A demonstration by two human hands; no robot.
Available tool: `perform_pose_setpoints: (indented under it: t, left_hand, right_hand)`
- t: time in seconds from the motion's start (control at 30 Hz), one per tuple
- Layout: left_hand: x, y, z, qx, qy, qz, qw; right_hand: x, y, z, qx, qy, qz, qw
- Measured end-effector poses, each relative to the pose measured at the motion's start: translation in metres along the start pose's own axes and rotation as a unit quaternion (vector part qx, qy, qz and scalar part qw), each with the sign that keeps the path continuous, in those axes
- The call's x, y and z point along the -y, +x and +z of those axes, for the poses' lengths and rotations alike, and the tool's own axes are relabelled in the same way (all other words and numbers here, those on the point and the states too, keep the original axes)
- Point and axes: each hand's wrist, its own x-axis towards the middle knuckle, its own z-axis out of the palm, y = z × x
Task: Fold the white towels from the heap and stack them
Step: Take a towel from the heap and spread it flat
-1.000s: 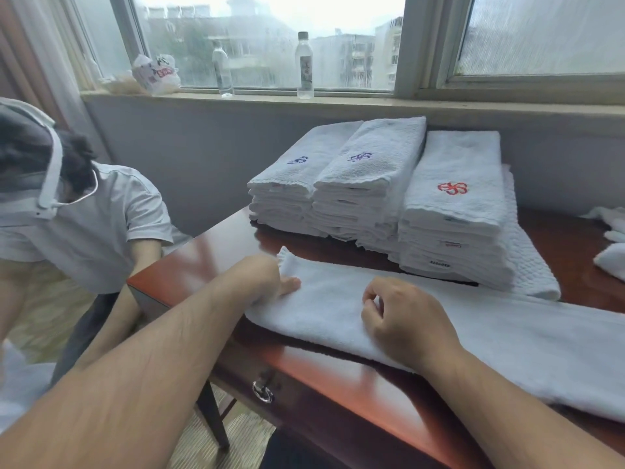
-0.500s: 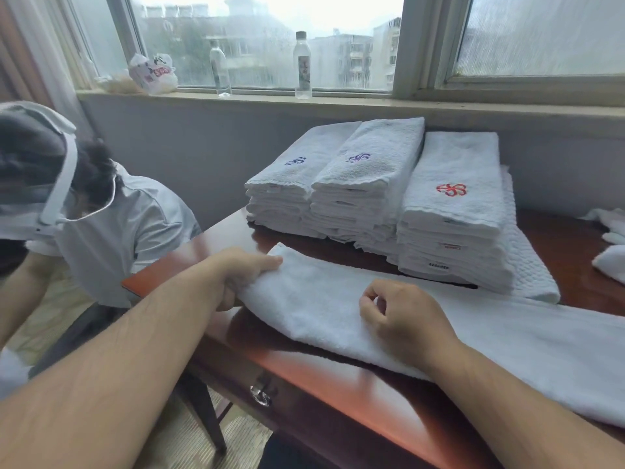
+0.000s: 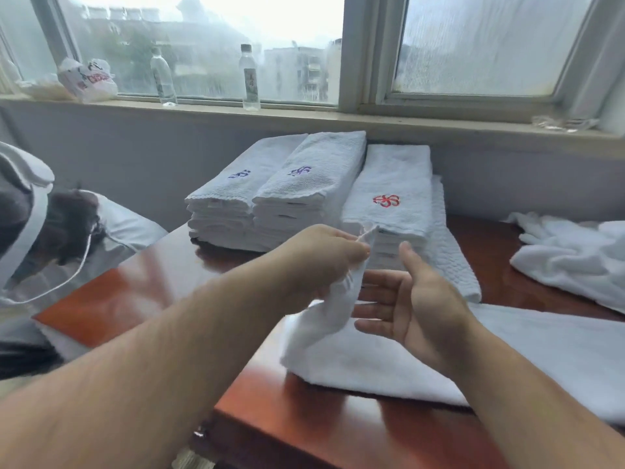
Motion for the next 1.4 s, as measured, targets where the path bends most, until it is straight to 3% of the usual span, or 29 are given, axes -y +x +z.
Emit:
perform_pose_setpoints:
  t: [0.17, 0.37, 0.5, 0.57, 0.67, 0.83, 1.03, 1.1, 1.27, 1.33, 1.4]
  left_hand:
    - [-0.017, 0.03, 0.101, 0.035, 0.031, 0.023, 0.999]
    - [-0.013, 0.045, 0.196, 0.135, -0.009, 0.016, 0.991]
    - [-0.002, 0.053, 0.185, 0.086, 0.052, 0.075, 0.992]
    - [0.004, 0.056, 0.172, 0.052, 0.111, 0.123, 0.985]
    - [0.011, 0.054, 0.155, 0.009, 0.196, 0.168, 0.966]
    - [0.016, 0.047, 0.15, 0.009, 0.31, 0.243, 0.919]
    - [0.018, 0.048, 0.177, 0.062, 0.419, 0.311, 0.851]
    - [0.021, 0.052, 0.192, 0.095, 0.464, 0.316, 0.822]
    - [0.044, 0.057, 0.221, 0.161, 0.557, 0.306, 0.755]
    - [0.05, 0.058, 0.224, 0.167, 0.567, 0.295, 0.751]
    - [0.053, 0.061, 0.224, 0.173, 0.566, 0.287, 0.753]
  right_hand:
    - [0.021, -0.04, -0.082, -0.063, 0.037, -0.055, 0.996]
    - [0.031, -0.084, -0.178, -0.131, 0.086, -0.017, 0.988]
    - [0.025, -0.089, -0.195, -0.154, 0.032, 0.022, 0.987]
    - [0.022, -0.082, -0.19, -0.226, -0.106, 0.011, 0.968]
    - [0.018, -0.072, -0.187, -0.319, -0.365, -0.012, 0.875]
    - [0.039, -0.088, -0.204, -0.338, -0.33, -0.039, 0.881]
    - [0.081, -0.14, -0.273, -0.386, -0.33, -0.032, 0.861]
    - [0.094, -0.152, -0.299, -0.412, -0.376, 0.005, 0.83]
    - [0.084, -0.152, -0.338, -0.41, -0.573, 0.114, 0.7]
    - [0.068, -0.147, -0.346, -0.405, -0.62, 0.129, 0.66]
    - [0.06, -0.142, -0.349, -0.421, -0.619, 0.123, 0.651]
